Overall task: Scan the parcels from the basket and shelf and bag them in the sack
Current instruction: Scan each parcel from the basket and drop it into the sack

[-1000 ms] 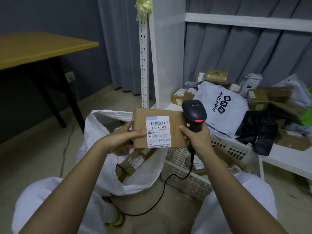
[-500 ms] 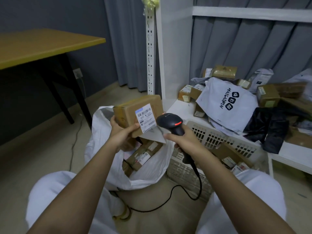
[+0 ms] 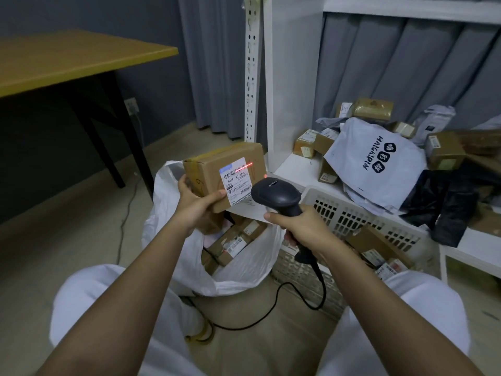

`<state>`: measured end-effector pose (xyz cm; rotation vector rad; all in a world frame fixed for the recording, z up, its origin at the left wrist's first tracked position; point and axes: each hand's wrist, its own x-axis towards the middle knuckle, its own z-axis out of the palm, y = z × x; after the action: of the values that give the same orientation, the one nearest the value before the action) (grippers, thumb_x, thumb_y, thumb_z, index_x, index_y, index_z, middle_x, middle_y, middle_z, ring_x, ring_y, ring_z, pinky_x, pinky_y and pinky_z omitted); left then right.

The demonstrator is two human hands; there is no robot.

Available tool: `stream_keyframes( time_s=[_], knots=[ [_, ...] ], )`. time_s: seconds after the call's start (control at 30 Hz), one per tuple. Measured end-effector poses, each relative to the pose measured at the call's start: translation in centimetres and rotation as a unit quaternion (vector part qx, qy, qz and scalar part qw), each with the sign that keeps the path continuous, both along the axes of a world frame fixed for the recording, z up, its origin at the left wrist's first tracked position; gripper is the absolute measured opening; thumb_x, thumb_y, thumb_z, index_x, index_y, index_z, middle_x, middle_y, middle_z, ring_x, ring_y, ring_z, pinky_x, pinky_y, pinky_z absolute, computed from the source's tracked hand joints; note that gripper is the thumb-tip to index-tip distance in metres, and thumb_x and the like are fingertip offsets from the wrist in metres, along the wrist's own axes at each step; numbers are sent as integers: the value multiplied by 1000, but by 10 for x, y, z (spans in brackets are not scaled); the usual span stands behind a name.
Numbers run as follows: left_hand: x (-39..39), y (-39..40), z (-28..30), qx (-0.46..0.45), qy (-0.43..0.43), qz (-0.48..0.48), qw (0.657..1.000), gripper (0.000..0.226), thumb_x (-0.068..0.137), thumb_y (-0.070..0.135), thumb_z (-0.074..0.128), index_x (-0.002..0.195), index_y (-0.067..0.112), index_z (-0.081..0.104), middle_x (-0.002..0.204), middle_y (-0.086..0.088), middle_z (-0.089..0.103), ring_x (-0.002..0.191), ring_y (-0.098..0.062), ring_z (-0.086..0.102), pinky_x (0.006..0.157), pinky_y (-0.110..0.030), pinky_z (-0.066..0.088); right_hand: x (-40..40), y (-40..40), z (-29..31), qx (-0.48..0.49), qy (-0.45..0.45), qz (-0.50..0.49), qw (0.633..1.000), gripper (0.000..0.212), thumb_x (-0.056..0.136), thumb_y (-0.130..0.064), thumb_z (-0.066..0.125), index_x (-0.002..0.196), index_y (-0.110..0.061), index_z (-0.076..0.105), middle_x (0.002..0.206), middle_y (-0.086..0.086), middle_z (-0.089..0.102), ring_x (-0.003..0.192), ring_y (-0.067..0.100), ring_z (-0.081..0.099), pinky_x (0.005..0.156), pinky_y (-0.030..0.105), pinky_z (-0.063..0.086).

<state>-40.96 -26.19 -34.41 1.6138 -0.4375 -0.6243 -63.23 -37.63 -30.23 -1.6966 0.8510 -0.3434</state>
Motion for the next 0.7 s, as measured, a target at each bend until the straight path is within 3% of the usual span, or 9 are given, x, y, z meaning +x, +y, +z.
stream_keyframes(
  time_s=[0.17, 0.33, 0.4, 0.53, 0.7],
  knots=[
    [5, 5, -8, -10, 7, 16, 1000, 116, 63, 34, 87, 148, 36, 8, 141, 1, 38, 127, -25, 46, 103, -53, 44, 10, -2, -6, 29, -1, 3, 1000, 30, 76, -34, 81, 75, -13, 60, 53, 3, 55, 45, 14, 50, 52, 28, 42],
    [10, 21, -22, -8, -12, 71, 997, 106, 69, 22, 85, 147, 30, 13, 122, 8, 44, 118, -19, 50, 99, -45, 48, 23, -10, -24, 65, -30, -52, 996, 30, 78, -28, 79, 94, -6, 69, 72, 8, 61, 49, 14, 52, 49, 27, 42],
    [12, 32, -31, 27, -46, 105, 993, 111, 65, 28, 88, 147, 28, 13, 128, 5, 44, 119, -19, 49, 98, -41, 48, 30, -17, -38, 85, -30, -106, 990, 30, 80, -27, 78, 99, -6, 67, 76, 8, 61, 52, 15, 52, 50, 28, 42],
    [20, 51, -52, 139, -104, 127, 977, 126, 42, 52, 83, 146, 29, 15, 141, -3, 40, 127, -28, 44, 99, -52, 46, 43, -33, -66, 116, -17, -178, 977, 27, 81, -24, 76, 95, -5, 62, 78, 11, 58, 57, 19, 52, 52, 30, 42],
    [27, 48, -78, 240, -145, 34, 959, 119, 52, 45, 86, 146, 27, 15, 138, -5, 42, 122, -30, 47, 95, -51, 48, 58, -48, -93, 85, 24, -207, 974, 20, 81, -16, 74, 77, -12, 55, 69, 11, 52, 59, 22, 51, 53, 29, 40]
  ],
)
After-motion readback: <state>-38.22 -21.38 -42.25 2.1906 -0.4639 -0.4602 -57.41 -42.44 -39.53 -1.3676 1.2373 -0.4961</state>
